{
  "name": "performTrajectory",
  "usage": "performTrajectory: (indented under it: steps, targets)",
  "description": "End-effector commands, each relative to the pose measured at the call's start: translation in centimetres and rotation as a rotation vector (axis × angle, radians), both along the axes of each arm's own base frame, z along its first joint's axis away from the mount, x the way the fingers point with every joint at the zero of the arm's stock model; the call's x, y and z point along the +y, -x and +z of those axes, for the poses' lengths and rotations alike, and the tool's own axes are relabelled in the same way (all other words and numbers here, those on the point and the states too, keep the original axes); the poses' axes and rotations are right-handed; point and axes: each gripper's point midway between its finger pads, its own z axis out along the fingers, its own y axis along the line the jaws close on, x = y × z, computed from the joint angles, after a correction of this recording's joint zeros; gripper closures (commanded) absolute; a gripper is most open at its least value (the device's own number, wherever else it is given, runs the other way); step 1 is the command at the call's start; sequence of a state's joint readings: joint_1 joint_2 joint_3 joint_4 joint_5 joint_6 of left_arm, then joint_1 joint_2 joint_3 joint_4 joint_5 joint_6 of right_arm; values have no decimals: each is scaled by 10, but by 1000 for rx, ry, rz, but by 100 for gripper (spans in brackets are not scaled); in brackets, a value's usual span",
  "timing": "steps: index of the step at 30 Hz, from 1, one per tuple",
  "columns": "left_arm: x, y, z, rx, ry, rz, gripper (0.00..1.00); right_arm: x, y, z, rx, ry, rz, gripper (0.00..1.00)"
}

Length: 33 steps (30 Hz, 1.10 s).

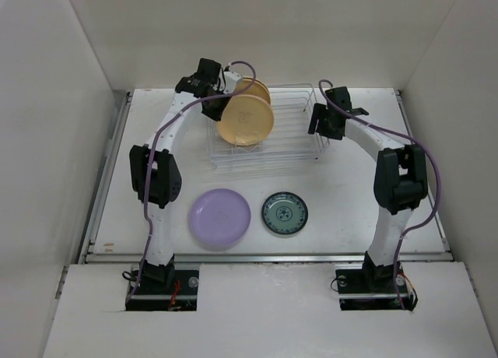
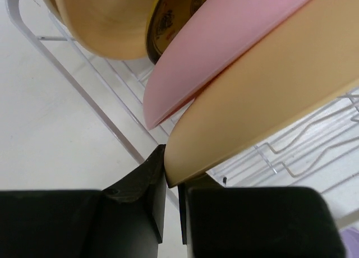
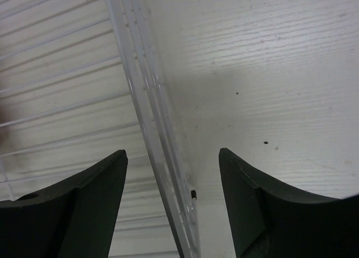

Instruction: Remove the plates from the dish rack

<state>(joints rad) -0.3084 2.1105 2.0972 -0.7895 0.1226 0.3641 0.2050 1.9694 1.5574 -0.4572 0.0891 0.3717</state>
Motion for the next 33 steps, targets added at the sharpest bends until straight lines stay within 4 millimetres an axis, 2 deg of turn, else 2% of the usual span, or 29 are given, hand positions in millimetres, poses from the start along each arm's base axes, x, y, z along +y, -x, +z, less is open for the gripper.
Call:
performTrajectory:
  steps: [1,11,16,18,21,22,24,25,26,27,28,30,31,32,33]
  targets:
    - [-14,25,116,-179,196,27,100,8,-6,24,-93,-53,11,28]
    - [-18,30,113,-148,230,44,100,11,-1,14,-79,-71,17,32]
    - [-16,35,128,-178,241,41,100,11,-1,21,-97,-75,18,31]
    - [-15,35,128,-181,235,48,100,12,0,21,-96,-73,33,28]
    - [-13,50,130,-129,254,39,100,11,2,19,-86,-65,39,26]
    - [-3,61,130,-82,253,37,100,10,2,34,-117,-64,47,26]
    - [-1,82,136,-26,271,-66,100,10,3,49,-148,-61,56,23]
    - [10,91,147,-27,265,-106,100,10,4,54,-165,-64,56,23]
    - [17,121,131,104,232,-156,100,9,5,69,-198,-59,67,22]
    - [20,137,125,151,207,-217,100,8,6,77,-214,-52,76,20]
    - [33,151,121,155,135,-326,100,5,7,82,-231,-46,66,20]
    - [48,196,88,354,53,-426,100,6,9,97,-268,-24,82,19]
    - [63,207,74,406,-42,-424,100,11,11,97,-268,-25,93,19]
    - [70,223,69,422,-92,-463,100,14,13,103,-282,-9,106,19]
    - [75,248,40,540,-154,-558,100,12,12,103,-284,5,104,19]
